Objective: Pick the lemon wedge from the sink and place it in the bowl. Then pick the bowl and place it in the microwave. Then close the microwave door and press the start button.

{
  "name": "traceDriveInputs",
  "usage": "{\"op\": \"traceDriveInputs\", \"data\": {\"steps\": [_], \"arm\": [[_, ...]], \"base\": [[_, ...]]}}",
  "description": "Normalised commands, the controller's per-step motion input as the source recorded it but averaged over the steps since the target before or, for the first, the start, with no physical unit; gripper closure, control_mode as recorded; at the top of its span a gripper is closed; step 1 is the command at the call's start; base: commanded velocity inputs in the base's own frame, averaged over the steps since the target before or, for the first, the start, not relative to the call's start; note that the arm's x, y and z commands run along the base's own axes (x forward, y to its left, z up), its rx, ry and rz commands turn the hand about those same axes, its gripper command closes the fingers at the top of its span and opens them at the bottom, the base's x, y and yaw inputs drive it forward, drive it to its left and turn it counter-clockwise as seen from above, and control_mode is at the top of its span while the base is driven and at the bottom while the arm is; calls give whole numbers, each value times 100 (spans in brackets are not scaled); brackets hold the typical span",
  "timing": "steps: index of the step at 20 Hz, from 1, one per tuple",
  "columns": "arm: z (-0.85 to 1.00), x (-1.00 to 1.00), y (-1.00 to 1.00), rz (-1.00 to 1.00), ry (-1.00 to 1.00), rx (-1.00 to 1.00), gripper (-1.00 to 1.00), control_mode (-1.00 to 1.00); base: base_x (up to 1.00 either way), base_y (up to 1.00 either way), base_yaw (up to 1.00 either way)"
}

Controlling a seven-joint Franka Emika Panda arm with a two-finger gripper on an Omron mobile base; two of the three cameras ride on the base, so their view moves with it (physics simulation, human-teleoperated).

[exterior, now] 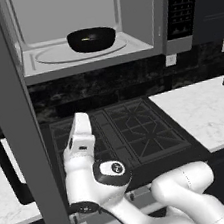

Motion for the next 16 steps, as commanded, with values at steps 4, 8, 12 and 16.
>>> {"op": "traceDriveInputs", "data": {"steps": [4,8,12,16], "arm": [[-24,0,53,-3,1,-23,-100,-100],[-23,2,70,-3,5,-18,-100,-100],[-56,9,72,-2,4,-25,-100,-100],[-45,5,73,-5,0,-24,-100,-100]], "base": [[0,0,0],[0,0,0],[0,0,0],[0,0,0]]}}
